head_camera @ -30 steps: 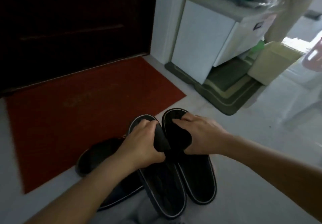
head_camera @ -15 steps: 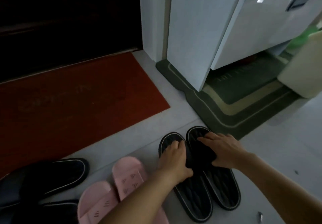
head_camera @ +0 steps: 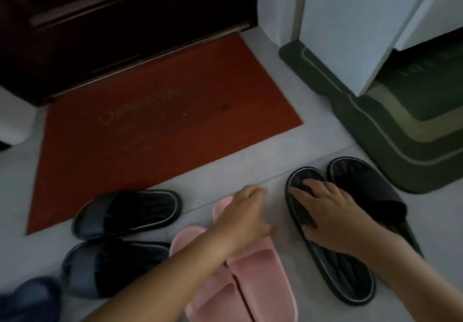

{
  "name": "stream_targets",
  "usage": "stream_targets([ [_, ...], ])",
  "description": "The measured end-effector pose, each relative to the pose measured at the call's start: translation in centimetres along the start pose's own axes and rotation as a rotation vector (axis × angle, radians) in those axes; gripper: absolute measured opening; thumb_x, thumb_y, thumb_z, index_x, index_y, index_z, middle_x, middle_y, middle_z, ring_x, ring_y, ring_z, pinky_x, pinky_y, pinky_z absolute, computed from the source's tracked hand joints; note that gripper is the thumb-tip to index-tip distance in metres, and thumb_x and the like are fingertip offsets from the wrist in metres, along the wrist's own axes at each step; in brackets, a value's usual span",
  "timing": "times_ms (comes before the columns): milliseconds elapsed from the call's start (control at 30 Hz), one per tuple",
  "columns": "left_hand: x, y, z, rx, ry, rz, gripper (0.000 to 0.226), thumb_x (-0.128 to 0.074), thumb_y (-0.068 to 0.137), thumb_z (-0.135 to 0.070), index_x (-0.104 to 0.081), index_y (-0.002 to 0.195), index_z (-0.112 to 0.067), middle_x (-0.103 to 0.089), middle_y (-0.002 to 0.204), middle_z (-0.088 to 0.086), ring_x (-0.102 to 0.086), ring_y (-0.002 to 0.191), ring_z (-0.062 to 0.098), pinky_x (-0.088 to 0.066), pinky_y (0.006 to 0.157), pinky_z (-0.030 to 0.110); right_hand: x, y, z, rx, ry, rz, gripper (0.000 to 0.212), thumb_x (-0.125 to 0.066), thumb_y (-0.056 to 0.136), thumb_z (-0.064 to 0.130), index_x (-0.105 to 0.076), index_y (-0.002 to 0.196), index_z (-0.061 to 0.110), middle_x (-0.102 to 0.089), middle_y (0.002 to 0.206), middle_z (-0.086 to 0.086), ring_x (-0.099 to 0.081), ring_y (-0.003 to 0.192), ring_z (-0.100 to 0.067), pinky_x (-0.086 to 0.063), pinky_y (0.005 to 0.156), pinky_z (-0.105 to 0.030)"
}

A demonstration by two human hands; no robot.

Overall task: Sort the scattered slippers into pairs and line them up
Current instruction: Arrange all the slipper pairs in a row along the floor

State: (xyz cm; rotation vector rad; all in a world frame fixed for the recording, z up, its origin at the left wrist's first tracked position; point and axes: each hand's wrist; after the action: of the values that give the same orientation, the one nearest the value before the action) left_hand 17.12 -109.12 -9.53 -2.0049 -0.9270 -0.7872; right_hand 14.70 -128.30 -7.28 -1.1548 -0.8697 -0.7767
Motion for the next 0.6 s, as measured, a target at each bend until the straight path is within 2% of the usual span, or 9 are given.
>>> stream_targets([
  [167,4.5,-8.8,8.2,0.114,0.046,-0.051,0.08,-0.066,0.079,-0.048,-0.03,0.144,-0.018,-0.025,0.152,0.001,-0.022,0.139,0.014,-0.016,0.109,0.02,-1.5,0.0,10.4,0.256,0.025,0.021,0.071,-0.047,0.085,0.047,-0.013,0.146,0.036,-0.007,0.155,0.003,-0.012,0.141,-0.021,-0.014,0.114,-0.035],
  [267,6.9,-13.7,12.5,0.156,0.102,-0.023,0.08,-0.063,0.081,-0.052,-0.028,0.145,-0.02,-0.022,0.153,0.0,-0.021,0.141,0.016,-0.019,0.112,0.026,-1.9,0.1,14.6,0.306,-0.117,0.081,0.077,-0.052,0.082,0.047,-0.012,0.147,0.032,-0.007,0.156,-0.004,-0.013,0.141,-0.026,-0.015,0.114,-0.041],
  [367,8.4,-17.4,15.7,0.189,0.161,0.059,0.079,-0.062,0.082,-0.051,-0.027,0.145,-0.019,-0.022,0.152,0.0,-0.023,0.139,0.019,-0.026,0.114,0.032,-1.5,0.4,17.1,0.333,-0.252,0.144,0.085,-0.061,0.078,0.046,-0.012,0.146,0.03,-0.008,0.155,-0.006,-0.02,0.138,-0.03,-0.022,0.112,-0.044],
  [467,8.7,-20.6,17.5,0.185,0.196,0.139,0.078,-0.063,0.08,-0.051,-0.03,0.143,-0.019,-0.027,0.147,0.001,-0.029,0.134,0.021,-0.034,0.109,0.04,-1.3,-0.1,20.3,0.404,-0.263,0.228,0.085,-0.062,0.077,0.048,-0.013,0.145,0.033,-0.008,0.154,-0.001,-0.018,0.139,-0.027,-0.022,0.111,-0.044],
  [533,7.8,-22.7,18.6,0.166,0.229,0.202,0.082,-0.063,0.079,-0.054,-0.028,0.144,-0.018,-0.025,0.149,0.002,-0.027,0.134,0.022,-0.034,0.108,0.041,-1.8,-0.5,22.8,0.477,-0.304,0.274,0.085,-0.061,0.078,0.05,-0.014,0.146,0.032,-0.01,0.154,-0.002,-0.016,0.14,-0.027,-0.021,0.111,-0.045],
  [600,6.5,-24.5,19.7,0.124,0.271,0.255,0.087,-0.062,0.078,-0.057,-0.024,0.146,-0.018,-0.02,0.152,0.003,-0.024,0.137,0.023,-0.033,0.109,0.042,-2.1,-0.9,24.8,0.541,-0.407,0.276,0.081,-0.059,0.08,0.048,-0.017,0.146,0.028,-0.016,0.153,-0.005,-0.021,0.137,-0.029,-0.025,0.108,-0.046],
])
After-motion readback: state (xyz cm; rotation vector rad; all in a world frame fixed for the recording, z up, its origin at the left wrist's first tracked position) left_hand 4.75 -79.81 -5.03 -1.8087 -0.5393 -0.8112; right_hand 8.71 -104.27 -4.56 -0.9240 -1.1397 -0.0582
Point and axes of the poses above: each hand's wrist, its own y-axis towards the middle knuckle, its own x-axis out of the back of the hand, z = x × y
